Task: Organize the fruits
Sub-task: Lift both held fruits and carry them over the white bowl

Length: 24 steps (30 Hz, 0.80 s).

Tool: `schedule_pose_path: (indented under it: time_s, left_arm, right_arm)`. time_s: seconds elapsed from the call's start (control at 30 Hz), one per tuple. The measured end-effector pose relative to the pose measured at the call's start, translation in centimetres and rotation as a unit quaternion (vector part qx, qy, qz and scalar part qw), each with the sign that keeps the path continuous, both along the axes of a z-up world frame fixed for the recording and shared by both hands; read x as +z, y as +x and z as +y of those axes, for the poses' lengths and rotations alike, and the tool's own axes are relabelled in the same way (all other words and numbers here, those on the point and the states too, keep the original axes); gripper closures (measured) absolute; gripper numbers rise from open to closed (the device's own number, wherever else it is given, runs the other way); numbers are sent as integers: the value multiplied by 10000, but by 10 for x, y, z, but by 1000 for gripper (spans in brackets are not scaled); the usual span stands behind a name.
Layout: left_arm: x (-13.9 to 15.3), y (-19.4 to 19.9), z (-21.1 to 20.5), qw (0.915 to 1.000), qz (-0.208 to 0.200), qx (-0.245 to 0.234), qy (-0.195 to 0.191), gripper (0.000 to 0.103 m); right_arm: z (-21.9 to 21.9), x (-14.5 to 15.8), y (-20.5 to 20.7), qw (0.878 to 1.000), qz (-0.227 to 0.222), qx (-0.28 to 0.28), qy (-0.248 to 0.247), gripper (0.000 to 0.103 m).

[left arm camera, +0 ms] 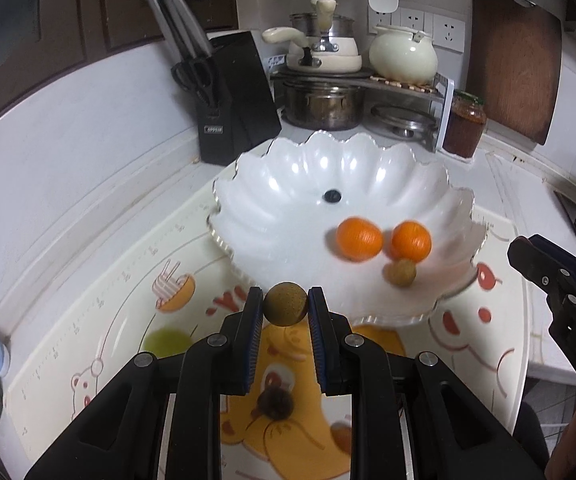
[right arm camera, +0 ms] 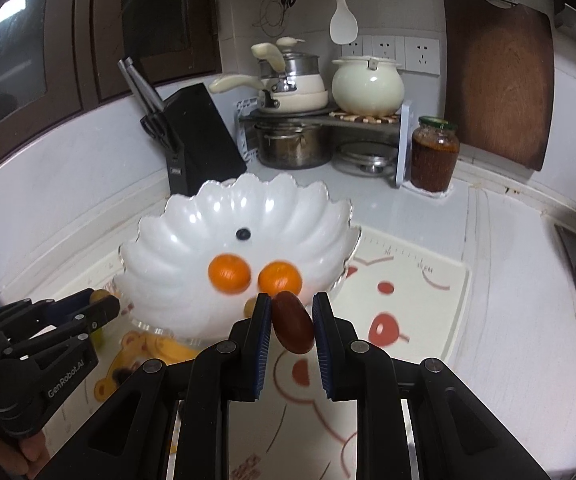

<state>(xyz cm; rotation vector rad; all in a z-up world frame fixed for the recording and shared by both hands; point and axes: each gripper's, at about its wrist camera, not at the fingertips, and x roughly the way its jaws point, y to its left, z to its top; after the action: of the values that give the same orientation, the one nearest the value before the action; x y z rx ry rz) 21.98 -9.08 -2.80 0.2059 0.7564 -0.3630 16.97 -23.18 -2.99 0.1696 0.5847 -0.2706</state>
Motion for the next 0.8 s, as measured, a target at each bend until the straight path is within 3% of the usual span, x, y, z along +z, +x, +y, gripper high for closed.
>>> schedule_pose_path:
  time_s: [0.37, 0.8]
  left_arm:
    - [9, 29, -22, 9999, -56, 42, -111, 80]
    - [-2, 62, -30, 9996, 98, 243, -128, 80]
  right_arm:
    - [-30, 14, 35, 9997, -45, -22, -220, 81]
    - [-41, 9, 73, 9993, 75, 53, -357, 81]
